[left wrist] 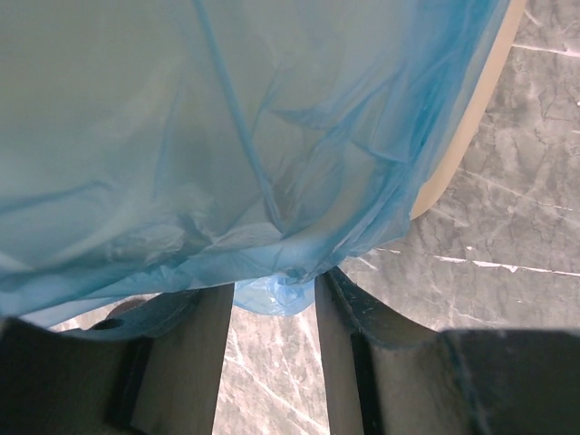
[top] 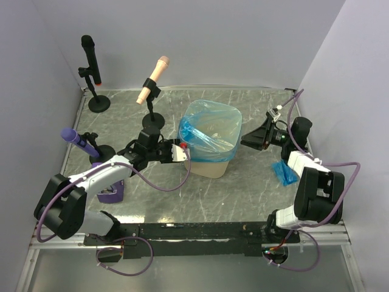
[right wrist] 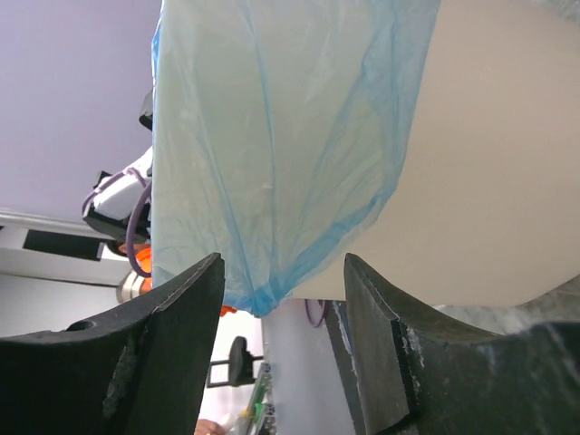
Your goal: Put the trash bags into the trash bin
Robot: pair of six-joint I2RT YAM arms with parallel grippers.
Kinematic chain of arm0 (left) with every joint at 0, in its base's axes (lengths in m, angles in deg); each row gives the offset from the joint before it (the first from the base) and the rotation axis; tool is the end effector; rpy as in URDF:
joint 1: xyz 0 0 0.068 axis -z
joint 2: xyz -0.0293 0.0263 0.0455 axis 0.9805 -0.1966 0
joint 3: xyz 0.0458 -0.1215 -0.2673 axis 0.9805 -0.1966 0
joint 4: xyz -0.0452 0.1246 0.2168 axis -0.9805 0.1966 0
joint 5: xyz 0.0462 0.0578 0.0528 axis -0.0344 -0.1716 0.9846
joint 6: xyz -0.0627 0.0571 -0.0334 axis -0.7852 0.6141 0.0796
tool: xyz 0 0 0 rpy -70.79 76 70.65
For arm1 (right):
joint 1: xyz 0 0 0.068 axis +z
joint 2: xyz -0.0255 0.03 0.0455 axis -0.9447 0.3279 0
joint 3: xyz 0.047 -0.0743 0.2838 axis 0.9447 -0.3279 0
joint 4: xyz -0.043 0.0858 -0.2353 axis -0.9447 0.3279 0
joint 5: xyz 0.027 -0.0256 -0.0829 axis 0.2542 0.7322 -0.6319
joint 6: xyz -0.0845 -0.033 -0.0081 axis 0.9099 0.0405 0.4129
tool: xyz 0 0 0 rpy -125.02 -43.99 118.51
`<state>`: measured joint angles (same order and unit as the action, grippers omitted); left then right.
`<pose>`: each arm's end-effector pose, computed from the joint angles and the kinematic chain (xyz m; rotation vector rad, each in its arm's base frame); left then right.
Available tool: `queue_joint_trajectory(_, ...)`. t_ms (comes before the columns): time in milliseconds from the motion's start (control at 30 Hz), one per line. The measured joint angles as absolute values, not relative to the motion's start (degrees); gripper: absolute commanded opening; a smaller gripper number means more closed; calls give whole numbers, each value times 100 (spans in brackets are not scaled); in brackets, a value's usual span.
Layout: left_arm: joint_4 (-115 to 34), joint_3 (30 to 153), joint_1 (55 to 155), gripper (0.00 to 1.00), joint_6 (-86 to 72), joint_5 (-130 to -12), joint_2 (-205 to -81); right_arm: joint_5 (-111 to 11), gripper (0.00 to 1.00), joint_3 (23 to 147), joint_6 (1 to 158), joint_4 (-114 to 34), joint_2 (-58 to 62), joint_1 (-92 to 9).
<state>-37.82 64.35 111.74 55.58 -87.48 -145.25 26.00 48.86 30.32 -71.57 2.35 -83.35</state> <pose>0.2450 -0.2000 0.2375 1.5837 1.3798 -0.2681 0.2859 0.0197 0.2700 -0.0735 1.9461 1.7837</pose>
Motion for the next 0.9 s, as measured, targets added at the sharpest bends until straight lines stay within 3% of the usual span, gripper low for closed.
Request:
queue_joint_trajectory(200,-3785,6440,11174,45,5556,-8705,-14549,2646,62,4862,2311,-8062,436,-8186)
queue_joint_trajectory(367,-3791,6440,11174,45,5552,-8694,-14549,2731,52,5052,2378,-8014,454,-7860)
queue_joint_trajectory(467,-3793,6440,11168,45,5543,-8657,-14549,2762,35,5126,2503,-7893,469,-7791)
queue_joint_trajectory(533,-3813,6440,11168,44,5530,-8639,-14562,2775,17,5126,2545,-7869,478,-7786)
queue_joint_trajectory(567,-3837,6440,11168,43,5508,-8639,-14580,2779,3,5124,2555,-7872,480,-7786)
queue_joint_trajectory(600,-3857,6440,11168,42,5489,-8641,-14599,2782,0,5124,2569,-7885,482,-7784)
queue_joint_trajectory(667,-3903,6440,11168,37,5430,-8643,-14643,2782,0,5118,2623,-7885,482,-7784)
queue_joint_trajectory(733,-3924,6440,11168,25,5401,-8652,-14669,2775,0,5133,2999,-7445,475,-7786)
queue_joint_trajectory(833,-3927,6440,11170,5,5377,-8711,-14715,2594,0,5266,4116,-5977,480,-7806)
queue_joint_trajectory(900,-3935,6440,11170,1,5384,-8759,-14766,2412,0,5430,4907,-4969,495,-7828)
